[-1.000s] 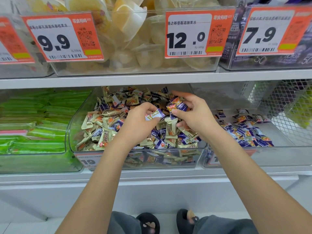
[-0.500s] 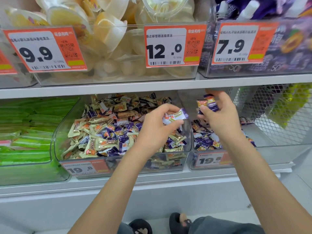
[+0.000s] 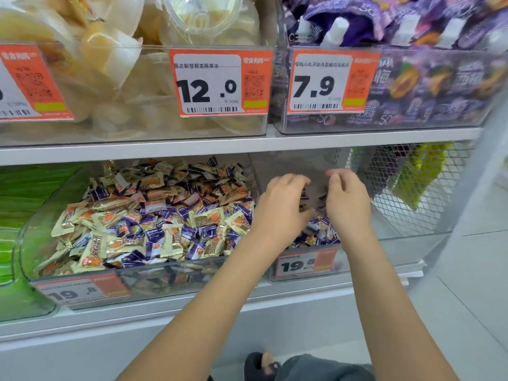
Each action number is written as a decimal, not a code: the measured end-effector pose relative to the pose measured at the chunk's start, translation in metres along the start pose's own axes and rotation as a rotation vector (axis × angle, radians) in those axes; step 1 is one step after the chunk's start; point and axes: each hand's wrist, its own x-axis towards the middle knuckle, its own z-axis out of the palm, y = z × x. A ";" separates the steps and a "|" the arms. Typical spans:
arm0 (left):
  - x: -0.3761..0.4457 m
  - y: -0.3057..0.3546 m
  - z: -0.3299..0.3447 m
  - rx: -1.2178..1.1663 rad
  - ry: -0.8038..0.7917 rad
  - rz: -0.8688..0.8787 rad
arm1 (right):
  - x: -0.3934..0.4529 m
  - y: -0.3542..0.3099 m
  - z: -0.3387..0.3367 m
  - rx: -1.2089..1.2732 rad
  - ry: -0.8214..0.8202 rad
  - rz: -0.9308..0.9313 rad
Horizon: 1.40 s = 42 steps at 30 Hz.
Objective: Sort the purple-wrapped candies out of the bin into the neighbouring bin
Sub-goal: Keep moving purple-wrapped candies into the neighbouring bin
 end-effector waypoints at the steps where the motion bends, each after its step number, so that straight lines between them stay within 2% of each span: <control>1: -0.011 -0.007 -0.004 -0.033 0.083 0.037 | 0.001 -0.005 0.002 0.002 -0.008 -0.032; 4: -0.047 -0.032 -0.026 -0.079 0.250 -0.014 | -0.009 -0.030 0.015 0.102 -0.138 -0.161; 6: -0.060 -0.053 -0.050 -0.117 0.234 -0.157 | -0.023 -0.047 0.027 0.128 -0.289 -0.281; 8: -0.071 -0.079 -0.071 -0.062 0.064 -0.294 | -0.041 -0.059 0.044 0.103 -0.518 -0.358; 11: -0.086 -0.108 -0.091 0.189 -0.239 -0.431 | -0.060 -0.066 0.075 -0.095 -0.810 -0.419; 15: -0.086 -0.125 -0.102 0.258 -0.367 -0.471 | -0.065 -0.068 0.106 -0.452 -0.932 -0.507; 20: -0.077 -0.139 -0.108 0.112 -0.463 -0.454 | -0.051 -0.061 0.117 -0.556 -1.100 -0.424; 22: -0.079 -0.140 -0.110 0.098 -0.455 -0.424 | -0.048 -0.057 0.121 -0.536 -1.116 -0.418; 27: -0.088 -0.146 -0.123 0.092 -0.364 -0.382 | -0.056 -0.053 0.136 -0.509 -1.027 -0.525; 33: -0.088 -0.146 -0.126 0.140 -0.345 -0.363 | -0.053 -0.055 0.137 -0.450 -1.111 -0.530; 38: -0.090 -0.159 -0.133 0.215 -0.249 -0.403 | -0.055 -0.056 0.141 -0.531 -1.135 -0.628; 40: -0.092 -0.159 -0.133 0.228 -0.235 -0.407 | -0.054 -0.055 0.139 -0.476 -1.139 -0.584; 42: -0.093 -0.156 -0.131 0.251 -0.245 -0.394 | -0.050 -0.053 0.133 -0.316 -1.131 -0.501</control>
